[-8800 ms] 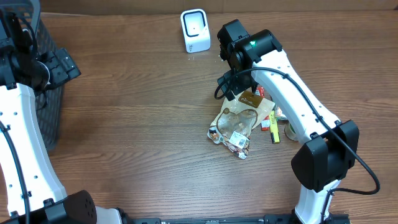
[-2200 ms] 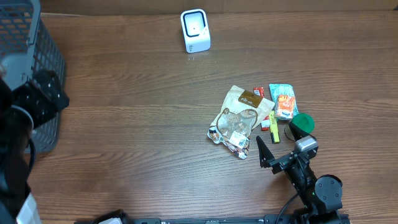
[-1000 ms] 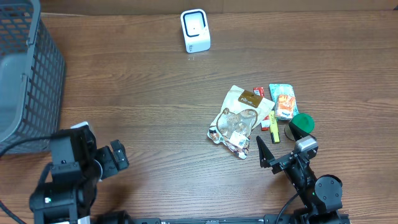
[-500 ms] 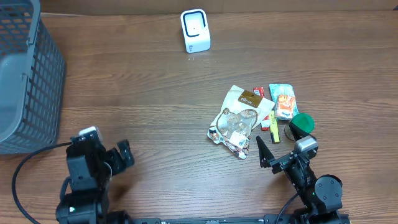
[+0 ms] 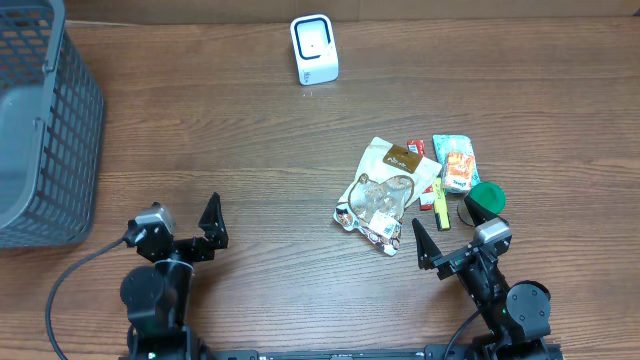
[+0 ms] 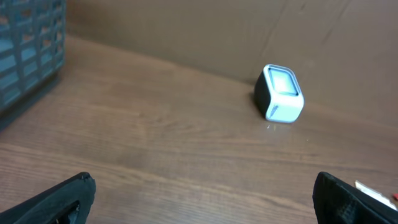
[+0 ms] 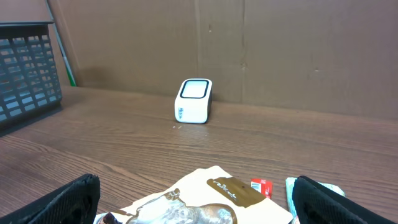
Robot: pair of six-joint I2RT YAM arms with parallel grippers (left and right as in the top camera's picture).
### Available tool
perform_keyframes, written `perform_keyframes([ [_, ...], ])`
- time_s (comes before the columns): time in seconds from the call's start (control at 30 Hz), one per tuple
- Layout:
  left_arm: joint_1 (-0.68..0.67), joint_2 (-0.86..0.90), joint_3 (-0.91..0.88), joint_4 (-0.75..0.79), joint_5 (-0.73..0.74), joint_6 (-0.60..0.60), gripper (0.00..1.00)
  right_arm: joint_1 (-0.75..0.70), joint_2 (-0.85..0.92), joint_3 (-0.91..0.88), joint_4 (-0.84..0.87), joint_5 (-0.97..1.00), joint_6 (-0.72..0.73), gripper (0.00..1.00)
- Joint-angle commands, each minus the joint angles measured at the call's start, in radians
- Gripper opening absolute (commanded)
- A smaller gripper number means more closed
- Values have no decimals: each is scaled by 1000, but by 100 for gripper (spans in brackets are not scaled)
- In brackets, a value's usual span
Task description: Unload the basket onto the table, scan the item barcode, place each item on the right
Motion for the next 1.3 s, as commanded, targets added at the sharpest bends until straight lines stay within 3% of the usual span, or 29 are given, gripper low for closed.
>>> perform_keyframes([
  [0.0, -7, -56, -74, 43, 28, -8, 100, -5, -12, -11, 5, -1, 7, 100],
  [0.3, -8, -174, -73, -169, 24, 46, 100, -5, -12, -11, 5, -1, 7, 100],
  [0.77, -76, -341, -73, -167, -19, 200, 100, -5, -12, -11, 5, -1, 7, 100],
  [1.27, -124, -341, -73, -172, -95, 199, 100, -5, -12, -11, 5, -1, 7, 100],
])
